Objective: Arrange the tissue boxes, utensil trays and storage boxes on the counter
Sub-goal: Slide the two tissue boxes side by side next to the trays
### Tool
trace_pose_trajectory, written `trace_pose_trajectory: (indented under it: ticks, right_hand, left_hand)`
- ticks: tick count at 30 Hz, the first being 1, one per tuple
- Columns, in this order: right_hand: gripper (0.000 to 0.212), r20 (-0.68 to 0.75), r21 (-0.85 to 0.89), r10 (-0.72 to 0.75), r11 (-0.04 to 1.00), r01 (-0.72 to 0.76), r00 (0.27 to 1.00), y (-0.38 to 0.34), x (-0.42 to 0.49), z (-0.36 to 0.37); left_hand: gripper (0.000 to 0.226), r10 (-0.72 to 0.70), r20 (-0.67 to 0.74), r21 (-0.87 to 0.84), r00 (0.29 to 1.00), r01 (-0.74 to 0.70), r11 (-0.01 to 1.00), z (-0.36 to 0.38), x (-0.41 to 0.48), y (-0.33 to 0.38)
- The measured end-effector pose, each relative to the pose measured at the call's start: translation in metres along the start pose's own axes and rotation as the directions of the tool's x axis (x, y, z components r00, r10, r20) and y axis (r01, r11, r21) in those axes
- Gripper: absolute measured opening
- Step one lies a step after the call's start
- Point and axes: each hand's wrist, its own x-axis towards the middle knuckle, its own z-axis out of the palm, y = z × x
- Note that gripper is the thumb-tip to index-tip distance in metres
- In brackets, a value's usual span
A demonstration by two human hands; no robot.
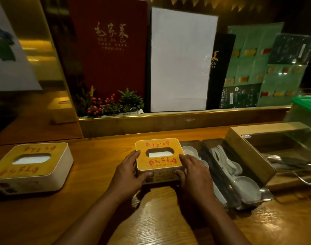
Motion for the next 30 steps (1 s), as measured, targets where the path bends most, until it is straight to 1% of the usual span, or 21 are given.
trace_pose_trajectory:
  ticks: [4, 7, 9, 10, 12, 14, 16, 18, 20, 21, 23, 25, 27, 30]
  right_hand:
    - [0.064, 0.008, 0.010, -0.022, 1.000, 0.022, 1.000, 0.002, 0.000, -0.002]
    - [0.072, 0.028, -0.024, -0.046, 0.999, 0.047, 0.999, 0.000, -0.001, -0.006]
    - [0.076, -0.010, -0.028, -0.068, 0.997, 0.068, 0.998, -0.009, -0.003, -0.008]
    - [0.074, -0.044, -0.006, -0.099, 0.995, 0.099, 0.994, -0.016, -0.004, -0.008]
    - [0.063, -0.106, 0.068, -0.195, 0.977, 0.203, 0.975, -0.041, -0.006, -0.004]
    - [0.050, -0.119, 0.153, -0.296, 0.938, 0.312, 0.948, -0.079, -0.009, 0.006]
    - [0.043, -0.073, 0.181, -0.401, 0.895, 0.407, 0.913, -0.123, -0.016, 0.022]
    - [0.044, 0.002, 0.185, -0.487, 0.858, 0.479, 0.873, -0.167, -0.022, 0.043]
    - [0.047, 0.066, 0.193, -0.531, 0.837, 0.512, 0.844, -0.207, -0.027, 0.068]
    - [0.050, 0.094, 0.195, -0.536, 0.836, 0.513, 0.839, -0.227, -0.028, 0.080]
    - [0.057, 0.136, 0.185, -0.523, 0.847, 0.497, 0.841, -0.262, -0.030, 0.101]
    - [0.062, 0.173, 0.153, -0.505, 0.862, 0.483, 0.846, -0.290, -0.030, 0.119]
    - [0.060, 0.184, 0.116, -0.479, 0.878, 0.465, 0.858, -0.309, -0.030, 0.133]
    - [0.053, 0.144, 0.096, -0.413, 0.910, 0.403, 0.899, -0.318, -0.029, 0.146]
  left_hand:
    - [0.091, -0.006, -0.001, 0.012, 1.000, 0.006, 1.000, 0.000, -0.004, 0.004]
    - [0.090, -0.003, -0.002, -0.027, 1.000, 0.003, 1.000, -0.003, -0.012, 0.005]
    - [0.092, -0.002, -0.019, 0.000, 1.000, 0.002, 1.000, -0.013, -0.018, 0.002]
    - [0.093, 0.001, -0.029, 0.027, 1.000, 0.000, 1.000, -0.021, -0.021, 0.001]
    - [0.086, 0.024, -0.054, 0.087, 0.998, -0.020, 0.996, -0.044, -0.027, -0.004]
    - [0.071, 0.059, -0.082, 0.121, 0.995, -0.049, 0.991, -0.075, -0.034, -0.008]
    - [0.058, 0.087, -0.142, 0.172, 0.986, -0.062, 0.983, -0.110, -0.043, -0.016]
    - [0.048, 0.128, -0.227, 0.260, 0.965, -0.066, 0.963, -0.145, -0.050, -0.027]
    - [0.042, 0.170, -0.292, 0.338, 0.941, -0.064, 0.939, -0.178, -0.058, -0.042]
    - [0.041, 0.161, -0.317, 0.348, 0.935, -0.043, 0.937, -0.194, -0.061, -0.051]
    - [0.042, 0.126, -0.359, 0.337, 0.925, 0.002, 0.942, -0.227, -0.067, -0.072]
    - [0.047, 0.092, -0.370, 0.350, 0.924, 0.047, 0.935, -0.255, -0.070, -0.098]
    - [0.058, 0.039, -0.350, 0.369, 0.936, 0.099, 0.924, -0.278, -0.072, -0.122]
    - [0.076, -0.044, -0.291, 0.333, 0.956, 0.144, 0.932, -0.299, -0.070, -0.148]
